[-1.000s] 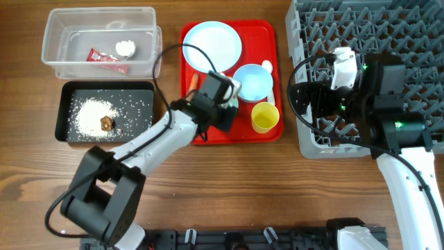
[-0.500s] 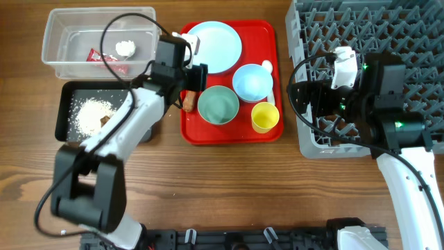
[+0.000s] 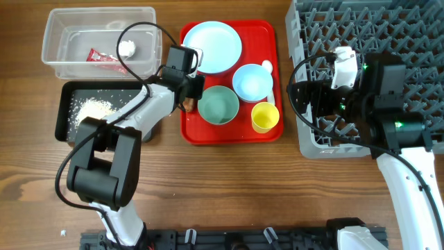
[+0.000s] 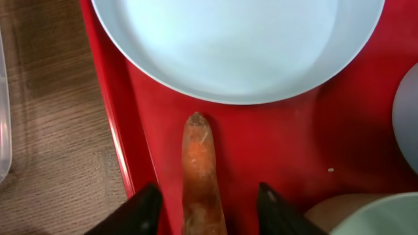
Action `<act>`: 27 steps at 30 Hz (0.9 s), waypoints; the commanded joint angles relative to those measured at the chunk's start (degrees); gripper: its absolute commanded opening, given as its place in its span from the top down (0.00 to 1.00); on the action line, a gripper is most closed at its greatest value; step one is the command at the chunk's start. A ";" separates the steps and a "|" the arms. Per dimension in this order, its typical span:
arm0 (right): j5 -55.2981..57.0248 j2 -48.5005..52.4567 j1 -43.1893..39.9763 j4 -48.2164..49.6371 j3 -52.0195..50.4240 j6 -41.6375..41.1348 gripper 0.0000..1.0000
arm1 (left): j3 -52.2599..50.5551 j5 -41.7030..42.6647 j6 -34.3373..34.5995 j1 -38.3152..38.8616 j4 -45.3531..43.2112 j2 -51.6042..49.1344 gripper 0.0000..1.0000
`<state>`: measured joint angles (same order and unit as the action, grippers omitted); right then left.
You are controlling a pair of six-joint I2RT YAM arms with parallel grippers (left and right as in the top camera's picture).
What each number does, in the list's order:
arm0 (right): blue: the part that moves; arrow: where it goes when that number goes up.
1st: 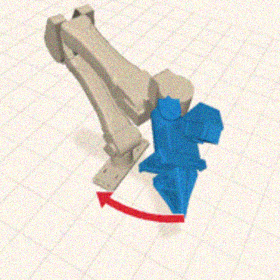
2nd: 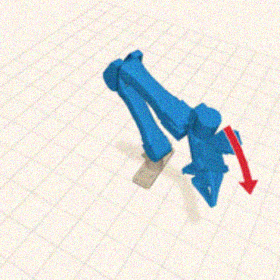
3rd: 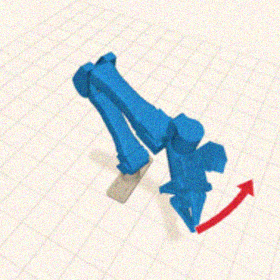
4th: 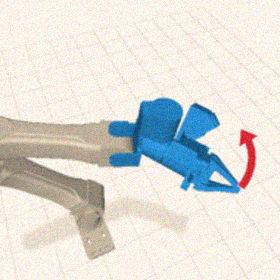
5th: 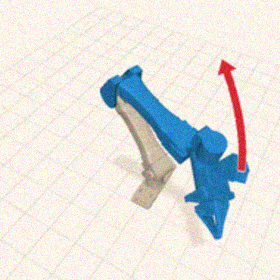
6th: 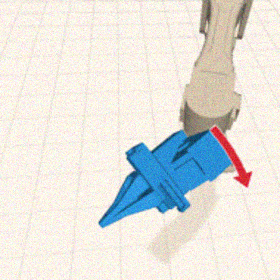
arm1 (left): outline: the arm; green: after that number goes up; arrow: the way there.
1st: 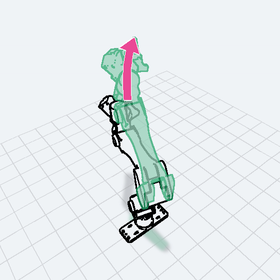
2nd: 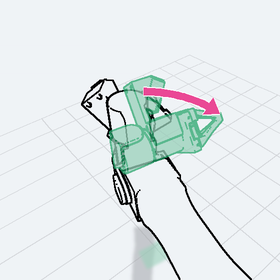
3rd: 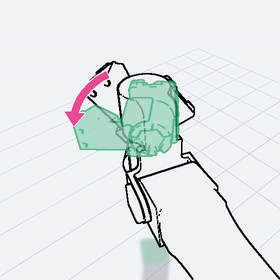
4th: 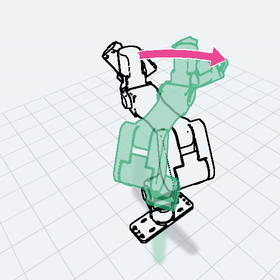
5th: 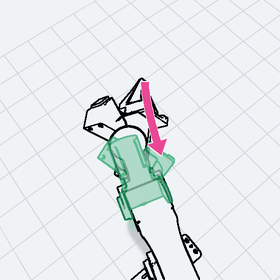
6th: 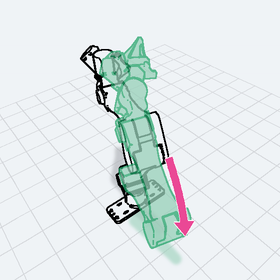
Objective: Sort waste into correct bins and load items into the dishwasher rack
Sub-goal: 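Grasp the carrot on the red tray with the left gripper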
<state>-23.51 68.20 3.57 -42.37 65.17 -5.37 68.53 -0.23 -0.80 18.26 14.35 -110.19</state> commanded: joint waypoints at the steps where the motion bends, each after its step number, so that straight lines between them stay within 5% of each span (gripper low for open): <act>1: 0.61 0.24 0.33 0.33 1.46 -0.66 0.00 | 0.37 -0.96 -0.24 0.15 0.17 -2.58 0.55; 17: 0.61 0.28 0.35 0.33 1.46 -0.63 0.00 | 0.37 2.08 -0.02 0.26 4.37 -4.00 0.57; 27: 0.61 0.28 0.33 0.28 1.46 -0.61 0.00 | 0.37 2.32 -0.04 0.26 4.13 -3.98 0.88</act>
<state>-23.51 68.20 3.57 -42.37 65.17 -5.37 68.71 1.15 -0.91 18.35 18.41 -113.51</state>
